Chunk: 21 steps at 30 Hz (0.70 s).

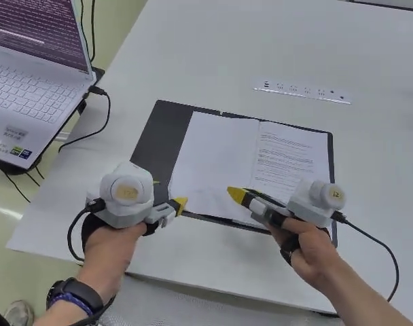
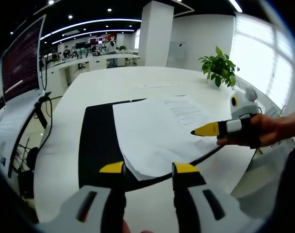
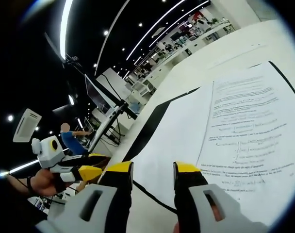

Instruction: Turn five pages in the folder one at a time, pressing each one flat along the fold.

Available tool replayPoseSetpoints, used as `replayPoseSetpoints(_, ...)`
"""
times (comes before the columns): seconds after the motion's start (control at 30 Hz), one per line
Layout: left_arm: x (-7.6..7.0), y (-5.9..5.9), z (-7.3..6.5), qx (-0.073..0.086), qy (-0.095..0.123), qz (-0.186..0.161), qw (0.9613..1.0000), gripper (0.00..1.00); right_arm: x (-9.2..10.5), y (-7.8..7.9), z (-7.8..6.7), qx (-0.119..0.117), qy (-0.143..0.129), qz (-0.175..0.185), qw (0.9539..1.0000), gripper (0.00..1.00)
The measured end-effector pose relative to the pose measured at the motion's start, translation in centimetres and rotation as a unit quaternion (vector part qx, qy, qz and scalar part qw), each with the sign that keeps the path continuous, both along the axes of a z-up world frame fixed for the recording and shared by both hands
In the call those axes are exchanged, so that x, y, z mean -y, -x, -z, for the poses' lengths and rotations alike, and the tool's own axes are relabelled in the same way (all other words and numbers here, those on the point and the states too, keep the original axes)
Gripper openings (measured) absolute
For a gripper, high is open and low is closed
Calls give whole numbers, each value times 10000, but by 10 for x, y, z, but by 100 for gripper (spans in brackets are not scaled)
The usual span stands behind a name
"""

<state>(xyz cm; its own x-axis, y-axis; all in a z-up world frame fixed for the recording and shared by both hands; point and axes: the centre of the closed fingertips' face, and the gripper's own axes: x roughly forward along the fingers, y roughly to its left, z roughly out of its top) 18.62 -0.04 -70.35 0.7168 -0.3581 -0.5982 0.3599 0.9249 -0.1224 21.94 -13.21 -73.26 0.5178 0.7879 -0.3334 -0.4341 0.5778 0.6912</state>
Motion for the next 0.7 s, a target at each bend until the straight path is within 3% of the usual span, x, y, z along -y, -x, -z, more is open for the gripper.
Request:
replayPoseSetpoints(0.3, -7, -18, 11, -96, -120, 63, 9999, 26, 17, 4, 3, -15, 37, 197, 9998, 28)
replayPoseSetpoints(0.47, 1, -21, 17, -154, -139, 191, 9996, 20, 28, 2, 1, -13, 4, 386, 9993, 26)
replayPoseSetpoints(0.7, 7, -24, 40, -390, -183, 404, 9983, 12, 36, 5, 1, -69, -10, 504, 9987, 25)
